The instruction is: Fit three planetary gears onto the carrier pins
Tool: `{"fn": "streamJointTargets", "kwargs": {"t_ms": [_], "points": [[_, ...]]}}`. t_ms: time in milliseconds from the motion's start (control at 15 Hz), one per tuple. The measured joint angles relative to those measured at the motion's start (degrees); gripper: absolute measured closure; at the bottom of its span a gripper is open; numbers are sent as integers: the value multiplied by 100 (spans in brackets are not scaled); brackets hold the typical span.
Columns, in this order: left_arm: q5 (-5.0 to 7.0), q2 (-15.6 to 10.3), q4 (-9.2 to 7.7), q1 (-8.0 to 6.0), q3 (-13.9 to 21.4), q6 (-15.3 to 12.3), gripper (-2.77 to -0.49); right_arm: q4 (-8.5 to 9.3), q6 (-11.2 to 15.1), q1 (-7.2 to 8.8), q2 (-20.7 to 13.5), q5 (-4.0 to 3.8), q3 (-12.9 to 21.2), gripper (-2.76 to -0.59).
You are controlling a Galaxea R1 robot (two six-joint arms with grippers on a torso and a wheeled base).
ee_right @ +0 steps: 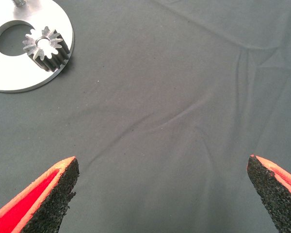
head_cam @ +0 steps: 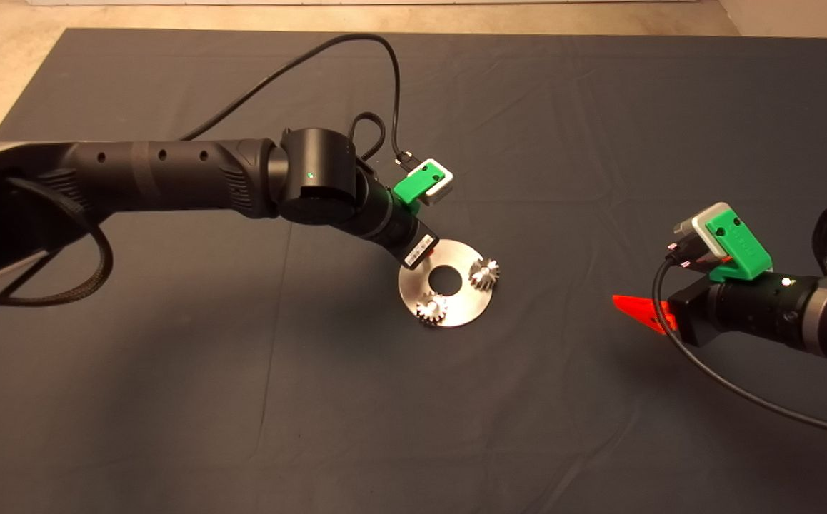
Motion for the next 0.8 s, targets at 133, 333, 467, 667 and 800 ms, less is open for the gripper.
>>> {"fn": "streamJointTargets", "kwargs": {"t_ms": [133,333,467,667,800], "points": [[-2,2,0,0,-17,0,-64,-1,0,0,2,-2,0,-260],[-8,24,0,0,-17,0,-64,0,0,0,44,-2,0,-260],[-22,50,2,0,-19,0,-64,0,0,0,79,3,0,-260],[-22,110,3,1,-91,0,-64,0,0,0,82,-2,9,-260],[-29,146,2,1,-98,0,-64,0,0,0,82,-2,11,-260]]}}
